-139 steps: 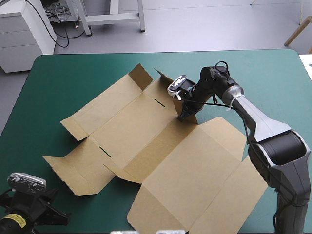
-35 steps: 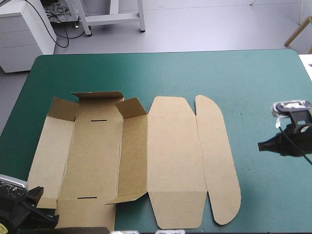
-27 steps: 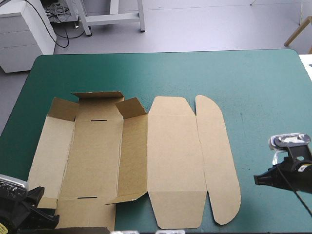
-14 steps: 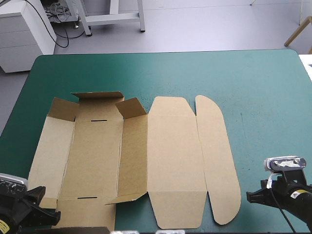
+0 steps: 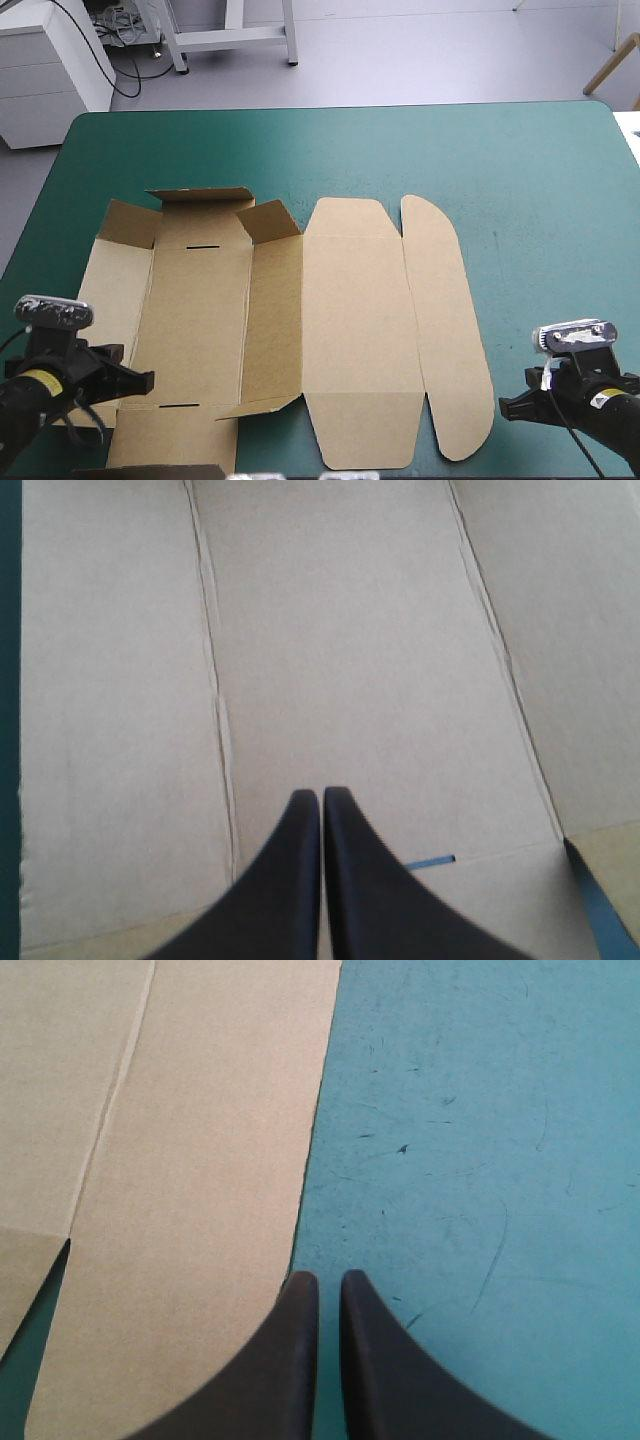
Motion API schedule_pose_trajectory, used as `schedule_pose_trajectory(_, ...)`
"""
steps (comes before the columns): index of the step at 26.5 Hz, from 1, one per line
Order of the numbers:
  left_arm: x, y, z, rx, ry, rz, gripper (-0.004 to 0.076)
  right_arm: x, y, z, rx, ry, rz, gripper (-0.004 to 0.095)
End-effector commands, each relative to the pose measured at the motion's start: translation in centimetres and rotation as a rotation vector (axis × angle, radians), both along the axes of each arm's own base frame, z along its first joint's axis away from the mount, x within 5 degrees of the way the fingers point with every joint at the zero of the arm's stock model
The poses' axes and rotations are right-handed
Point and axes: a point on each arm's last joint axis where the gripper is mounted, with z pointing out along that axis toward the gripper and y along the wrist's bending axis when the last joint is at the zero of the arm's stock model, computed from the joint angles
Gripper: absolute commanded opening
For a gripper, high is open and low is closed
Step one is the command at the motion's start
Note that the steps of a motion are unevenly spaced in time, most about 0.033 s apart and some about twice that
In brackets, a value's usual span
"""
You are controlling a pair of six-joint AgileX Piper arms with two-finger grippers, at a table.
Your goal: Fold the box
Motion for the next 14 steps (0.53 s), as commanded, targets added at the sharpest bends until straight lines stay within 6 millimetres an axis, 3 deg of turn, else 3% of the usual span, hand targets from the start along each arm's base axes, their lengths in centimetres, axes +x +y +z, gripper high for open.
schedule_pose_trajectory(1,2.9,-0.7,0.9,-0.039,-0.042,0.006,-0.0010,0.4,0.0,1.0,-0.012,-0.069,0.007,0.0062)
schedule_pose_trajectory(5,7.3,-0.8,2.1,0.031,-0.039,0.025,0.0001,0.5,0.0,0.9,-0.012,-0.071,0.006,0.0062)
schedule_pose_trajectory(8,9.4,-0.1,3.4,0.047,-0.034,0.080,0.0013,0.5,0.0,0.6,-0.007,-0.068,0.004,0.0062)
schedule_pose_trajectory(14,12.6,4.1,5.2,0.035,0.005,0.216,0.0013,0.4,0.2,0.6,-0.004,-0.069,0.026,0.0062)
